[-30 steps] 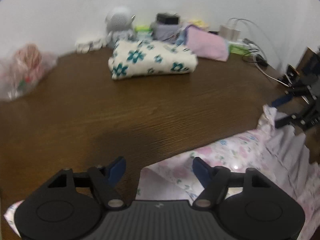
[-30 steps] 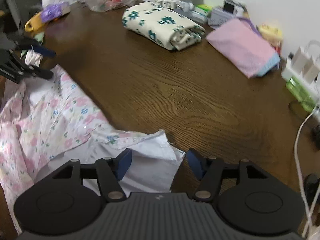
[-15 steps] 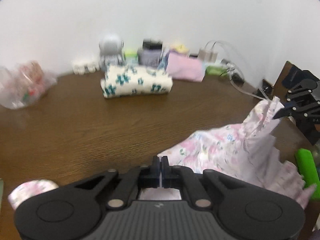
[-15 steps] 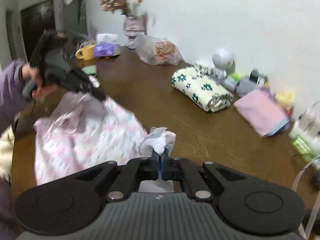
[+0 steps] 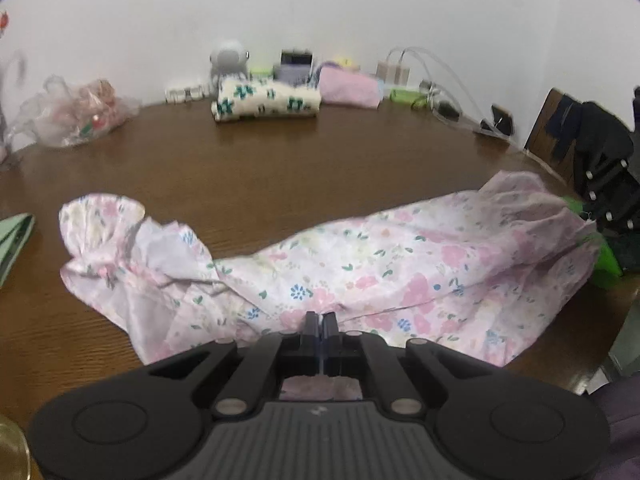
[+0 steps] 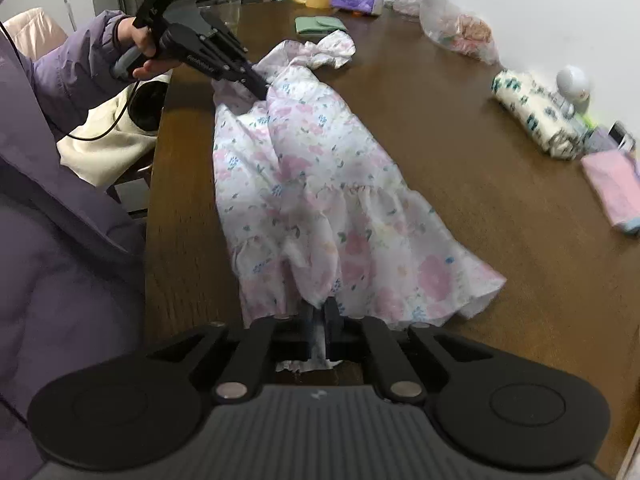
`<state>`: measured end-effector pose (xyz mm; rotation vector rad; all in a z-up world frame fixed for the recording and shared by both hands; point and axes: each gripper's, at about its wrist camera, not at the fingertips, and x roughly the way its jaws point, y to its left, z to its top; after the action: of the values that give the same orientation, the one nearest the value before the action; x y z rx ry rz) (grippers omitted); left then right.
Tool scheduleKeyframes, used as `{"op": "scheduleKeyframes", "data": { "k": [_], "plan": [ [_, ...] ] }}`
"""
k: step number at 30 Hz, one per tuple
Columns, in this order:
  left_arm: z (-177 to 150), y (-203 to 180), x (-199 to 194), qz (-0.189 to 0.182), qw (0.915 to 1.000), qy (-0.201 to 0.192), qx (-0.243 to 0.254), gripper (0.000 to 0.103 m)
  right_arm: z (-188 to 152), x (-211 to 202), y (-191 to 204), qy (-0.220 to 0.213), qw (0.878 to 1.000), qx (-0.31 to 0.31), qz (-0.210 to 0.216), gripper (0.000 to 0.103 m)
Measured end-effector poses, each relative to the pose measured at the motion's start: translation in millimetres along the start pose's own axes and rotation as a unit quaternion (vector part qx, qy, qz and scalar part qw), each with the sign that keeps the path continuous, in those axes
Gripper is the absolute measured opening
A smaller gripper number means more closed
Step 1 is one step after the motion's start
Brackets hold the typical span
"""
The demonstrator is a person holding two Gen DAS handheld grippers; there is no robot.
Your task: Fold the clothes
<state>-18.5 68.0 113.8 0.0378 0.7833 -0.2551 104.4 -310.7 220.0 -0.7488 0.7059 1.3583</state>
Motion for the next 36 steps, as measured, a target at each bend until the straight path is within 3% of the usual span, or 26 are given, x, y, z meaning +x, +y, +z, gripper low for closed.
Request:
{"op": "scheduleKeyframes", "data": {
  "k": [2,4,8,9,11,13,15,17,20,24,29,31,34,35,36],
  "plan": [
    [-2.6,-4.0,-5.0,-0.002,1.0,-0.005,0.004,0.001,8.0,-15.2,-2.8,-0.025,1.0,-0.002,-0.012,0.009],
    [-5.1,-8.0,-10.1,-0.004,0.9999,-0.011,0.008,0.001,16.1,-26.9,-7.4,-0.064,0.997,0.009,-0.04,0.024],
    [-14.8,-11.0,2.8,-0.009,0.9998,0.012,0.009,0.004,41.2,-4.4,-0.8,-0.116,0.992,0.034,-0.042,0.027],
    [-14.4,-7.4,-1.4,-0.02,0.9998,0.005,-0.001,0.008,46.5,6.5,2.4,-0.117,0.992,0.035,-0.039,0.027],
    [-13.1,1.3,-15.0,-0.046,0.9985,-0.02,-0.022,0.015,52.5,41.0,12.8,-0.076,0.997,0.022,-0.025,0.027],
    [-9.1,15.7,-38.4,-0.034,0.9964,-0.062,-0.045,0.037,54.0,69.2,19.0,-0.036,0.999,0.012,-0.016,0.027],
    [-4.5,30.6,-61.2,-0.009,0.9923,-0.103,-0.068,0.077,52.5,84.1,15.8,-0.017,1.0,0.021,-0.011,0.027],
    [2.8,47.1,-63.7,0.069,0.9859,-0.103,-0.113,0.085,53.3,90.5,12.0,-0.014,0.999,0.037,-0.013,0.028],
    [10.7,72.5,-39.6,0.159,0.9657,-0.063,-0.196,0.085,52.3,91.6,15.9,-0.015,0.999,0.04,-0.012,0.031],
    [16.0,84.2,-7.5,0.231,0.9477,-0.052,-0.214,0.083,47.6,93.2,28.5,-0.013,0.999,0.037,-0.009,0.035],
    [16.3,100.7,7.1,0.245,0.9362,-0.047,-0.248,0.083,44.1,89.4,33.5,-0.017,0.999,0.045,-0.009,0.036],
    [16.7,108.1,11.6,0.245,0.931,-0.042,-0.267,0.078,43.7,90.1,33.3,-0.02,0.999,0.046,-0.009,0.036],
    [15.9,119.4,17.3,0.242,0.9239,-0.032,-0.295,0.039,42.7,91.5,33.0,-0.02,0.999,0.047,-0.009,0.036],
    [13.7,122.6,18.6,0.237,0.923,-0.028,-0.302,0.018,42.5,91.7,32.9,-0.021,0.999,0.047,-0.008,0.036],
    [11.9,124.5,19.6,0.233,0.9227,-0.027,-0.306,0.009,42.4,91.7,32.6,-0.021,0.999,0.047,-0.008,0.036]
  ]
}}
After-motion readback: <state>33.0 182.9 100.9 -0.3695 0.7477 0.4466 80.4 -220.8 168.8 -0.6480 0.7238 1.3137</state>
